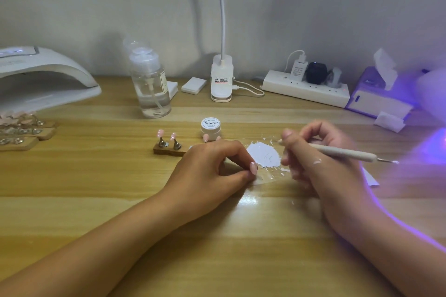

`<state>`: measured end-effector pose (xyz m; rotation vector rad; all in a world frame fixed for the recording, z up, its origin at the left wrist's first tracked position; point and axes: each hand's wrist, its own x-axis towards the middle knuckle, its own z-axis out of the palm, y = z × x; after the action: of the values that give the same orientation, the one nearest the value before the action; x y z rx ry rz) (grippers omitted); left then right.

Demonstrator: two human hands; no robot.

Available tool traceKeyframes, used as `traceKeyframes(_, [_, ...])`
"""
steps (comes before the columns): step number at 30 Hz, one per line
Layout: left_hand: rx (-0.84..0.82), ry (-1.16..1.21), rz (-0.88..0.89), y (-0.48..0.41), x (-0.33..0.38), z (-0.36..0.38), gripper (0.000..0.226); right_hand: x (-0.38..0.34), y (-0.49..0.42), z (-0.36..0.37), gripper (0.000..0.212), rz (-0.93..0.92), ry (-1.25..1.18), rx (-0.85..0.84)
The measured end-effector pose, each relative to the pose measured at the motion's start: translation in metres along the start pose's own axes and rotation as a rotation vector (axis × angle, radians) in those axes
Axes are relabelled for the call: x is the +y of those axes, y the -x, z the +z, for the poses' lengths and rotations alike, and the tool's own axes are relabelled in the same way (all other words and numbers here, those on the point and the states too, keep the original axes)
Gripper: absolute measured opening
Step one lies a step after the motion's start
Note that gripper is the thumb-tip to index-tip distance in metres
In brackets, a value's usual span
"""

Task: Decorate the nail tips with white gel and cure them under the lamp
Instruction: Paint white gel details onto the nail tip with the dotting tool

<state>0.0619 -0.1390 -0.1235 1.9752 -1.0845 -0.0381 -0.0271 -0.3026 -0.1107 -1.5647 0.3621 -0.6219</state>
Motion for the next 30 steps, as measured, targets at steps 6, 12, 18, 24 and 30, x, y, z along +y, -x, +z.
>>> traceKeyframes(6, [0.015, -0.039, 0.036, -0.0004, 0.001, 0.0, 0.023, 0.0017, 0.0081, 0.0066, 0.031, 0.083, 0.008, -0.091])
traceKeyframes(12, [0.021, -0.034, 0.045, -0.001, 0.0036, -0.0002, 0.026, 0.0009, 0.0095, 0.0084, 0.038, 0.067, 0.02, -0.124])
traceKeyframes(18, [0.019, -0.026, 0.058, -0.002, 0.0019, 0.0004, 0.022, 0.0016, 0.0087, 0.0086, 0.031, 0.061, 0.024, -0.123])
traceKeyframes(24, [0.025, -0.034, 0.052, -0.0012, 0.0009, 0.001, 0.026, 0.0005, 0.0089, 0.01, 0.032, 0.063, 0.021, -0.123])
traceKeyframes(30, [0.021, -0.037, 0.065, -0.0024, -0.0008, 0.0011, 0.027, -0.0005, 0.0094, 0.0103, 0.031, 0.067, 0.024, -0.119])
